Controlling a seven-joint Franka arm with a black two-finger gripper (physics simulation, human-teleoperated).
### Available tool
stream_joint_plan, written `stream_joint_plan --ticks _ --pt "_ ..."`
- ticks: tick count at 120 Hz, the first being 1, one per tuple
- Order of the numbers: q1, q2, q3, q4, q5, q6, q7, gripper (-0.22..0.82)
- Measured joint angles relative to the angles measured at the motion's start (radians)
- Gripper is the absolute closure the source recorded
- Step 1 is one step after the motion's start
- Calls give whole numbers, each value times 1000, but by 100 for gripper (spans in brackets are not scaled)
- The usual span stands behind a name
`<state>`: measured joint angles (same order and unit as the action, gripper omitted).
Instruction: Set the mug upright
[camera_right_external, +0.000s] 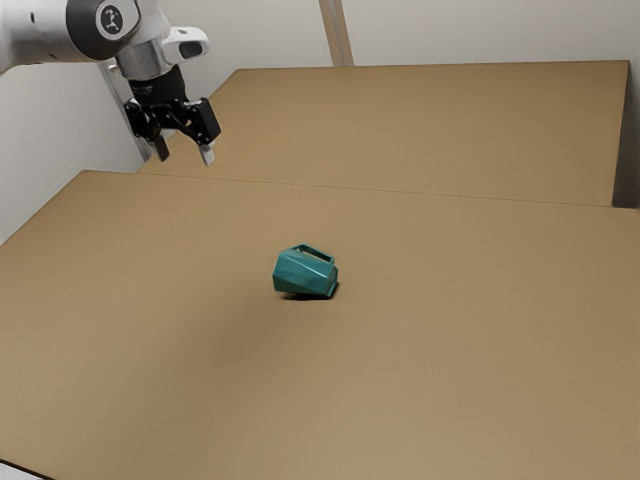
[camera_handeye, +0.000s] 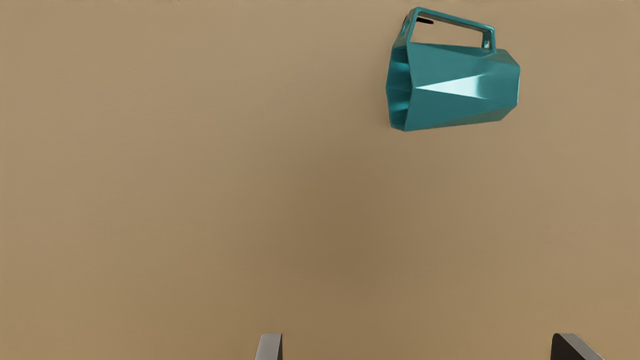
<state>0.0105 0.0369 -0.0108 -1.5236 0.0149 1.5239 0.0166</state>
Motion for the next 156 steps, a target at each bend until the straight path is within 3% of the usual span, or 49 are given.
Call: stream_joint_plan --ticks 44,70,93,156 --pt "16 -8 2 -16 -6 9 2 2" --pt "28 -27 9 -99 -23 93 16 3" --pt "0 -32 58 -194 -122 200 63 3" --pt "8 -34 110 -427 -480 403 278 5"
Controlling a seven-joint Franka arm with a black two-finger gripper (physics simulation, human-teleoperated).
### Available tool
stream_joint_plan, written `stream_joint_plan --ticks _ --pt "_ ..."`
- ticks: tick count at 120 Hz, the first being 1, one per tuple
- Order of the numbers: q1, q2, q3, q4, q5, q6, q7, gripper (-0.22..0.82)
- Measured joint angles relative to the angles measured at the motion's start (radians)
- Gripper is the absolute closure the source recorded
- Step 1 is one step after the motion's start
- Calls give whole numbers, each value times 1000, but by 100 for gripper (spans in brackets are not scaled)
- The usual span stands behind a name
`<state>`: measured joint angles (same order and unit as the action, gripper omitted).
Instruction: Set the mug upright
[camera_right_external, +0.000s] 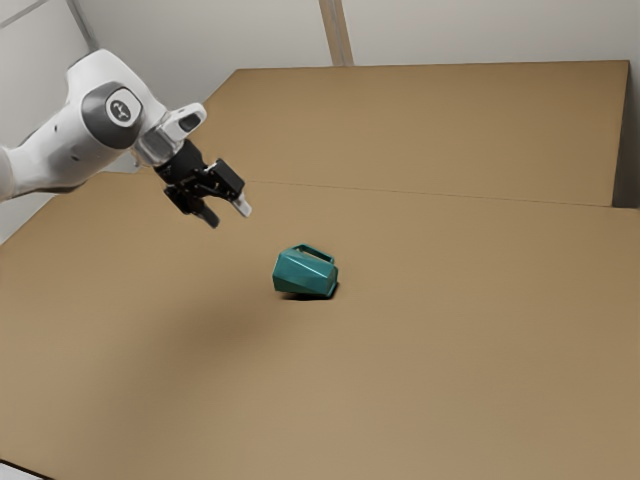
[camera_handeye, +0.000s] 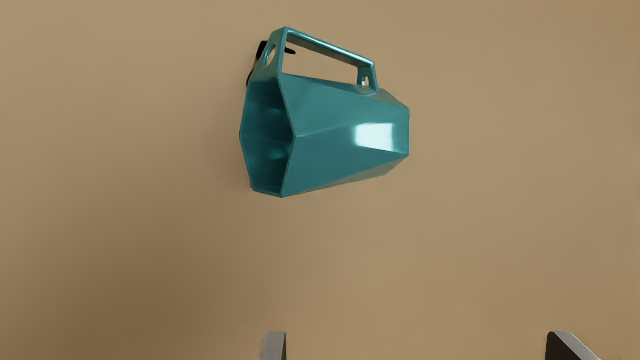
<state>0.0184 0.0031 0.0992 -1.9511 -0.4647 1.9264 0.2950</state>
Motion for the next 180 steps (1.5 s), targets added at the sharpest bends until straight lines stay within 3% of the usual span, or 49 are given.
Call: stream_joint_plan --ticks 25,70,106,180 --pt "10 11 16 -89 -179 52 136 5" --pt "108 74 34 -156 -423 84 395 4" --pt "116 123 34 -188 -561 79 570 3" --pt "98 230 33 -161 -655 86 789 3"
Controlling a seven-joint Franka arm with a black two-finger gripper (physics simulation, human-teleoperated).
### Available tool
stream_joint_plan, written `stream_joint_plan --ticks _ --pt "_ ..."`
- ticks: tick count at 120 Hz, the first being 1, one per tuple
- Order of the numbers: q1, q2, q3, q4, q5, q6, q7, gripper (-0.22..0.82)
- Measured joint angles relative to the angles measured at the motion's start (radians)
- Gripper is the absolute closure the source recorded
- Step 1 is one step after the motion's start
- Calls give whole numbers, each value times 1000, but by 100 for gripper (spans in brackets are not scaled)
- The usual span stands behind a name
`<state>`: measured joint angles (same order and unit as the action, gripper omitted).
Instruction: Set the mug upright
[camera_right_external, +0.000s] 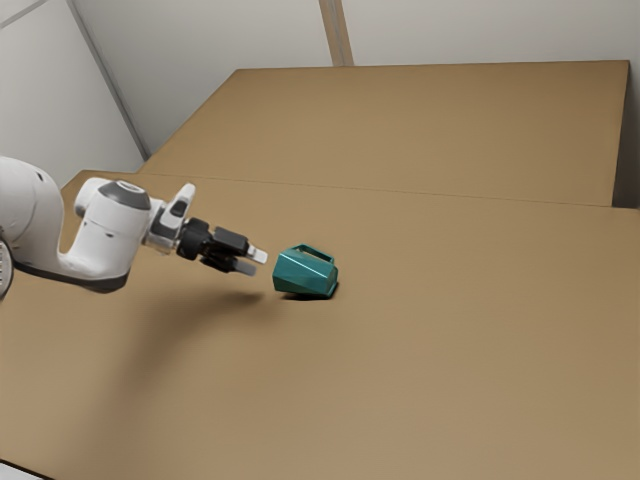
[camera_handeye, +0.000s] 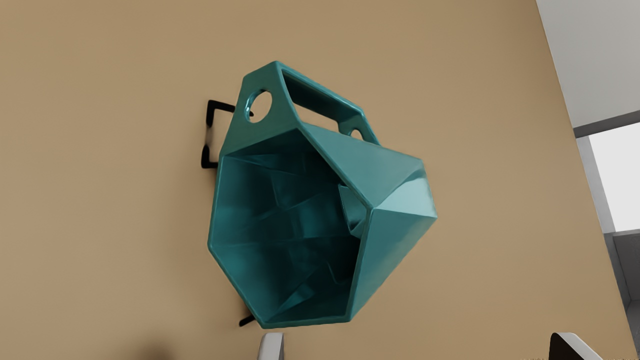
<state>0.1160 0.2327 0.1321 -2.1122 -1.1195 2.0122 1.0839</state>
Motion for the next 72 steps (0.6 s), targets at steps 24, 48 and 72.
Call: stream_joint_plan --ticks 24,48,72 --pt "-24 18 0 15 -18 2 38 3" --pt "-42 44 0 38 -25 3 66 3" --pt "-53 72 0 56 -33 3 85 3"
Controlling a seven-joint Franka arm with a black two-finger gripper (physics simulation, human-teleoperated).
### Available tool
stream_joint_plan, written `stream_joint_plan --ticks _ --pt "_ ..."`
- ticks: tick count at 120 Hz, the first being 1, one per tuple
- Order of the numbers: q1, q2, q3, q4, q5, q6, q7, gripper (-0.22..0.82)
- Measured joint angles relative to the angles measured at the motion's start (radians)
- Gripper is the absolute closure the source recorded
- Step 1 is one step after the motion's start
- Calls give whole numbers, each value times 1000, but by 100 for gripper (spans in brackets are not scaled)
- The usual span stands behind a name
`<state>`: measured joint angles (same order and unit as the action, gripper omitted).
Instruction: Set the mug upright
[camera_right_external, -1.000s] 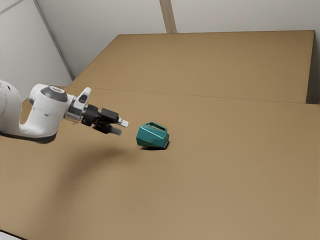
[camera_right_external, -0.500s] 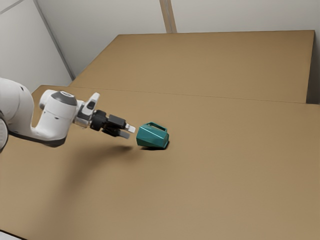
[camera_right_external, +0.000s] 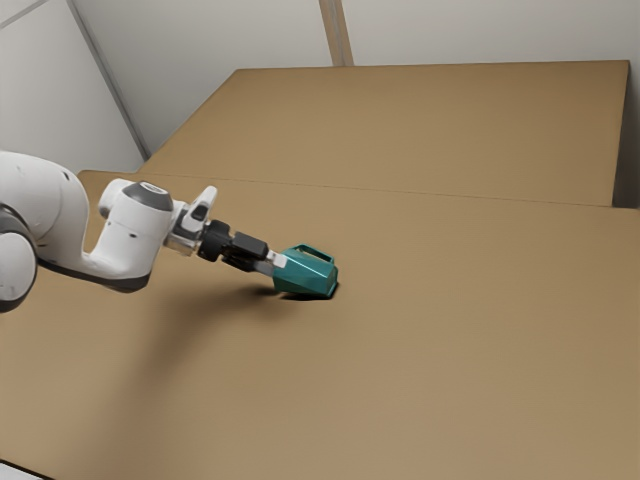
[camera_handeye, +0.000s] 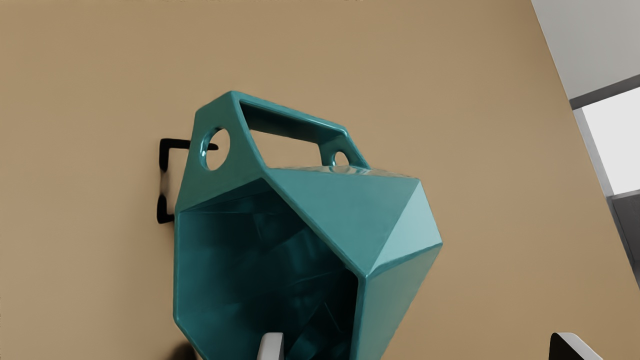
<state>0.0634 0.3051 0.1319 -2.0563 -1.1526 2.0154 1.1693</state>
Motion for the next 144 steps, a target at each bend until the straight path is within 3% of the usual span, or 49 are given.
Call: stream_joint_plan --ticks 88,144 --pt "-51 54 -2 43 -28 2 35 4" --pt "-55 55 -2 43 -36 2 38 56"
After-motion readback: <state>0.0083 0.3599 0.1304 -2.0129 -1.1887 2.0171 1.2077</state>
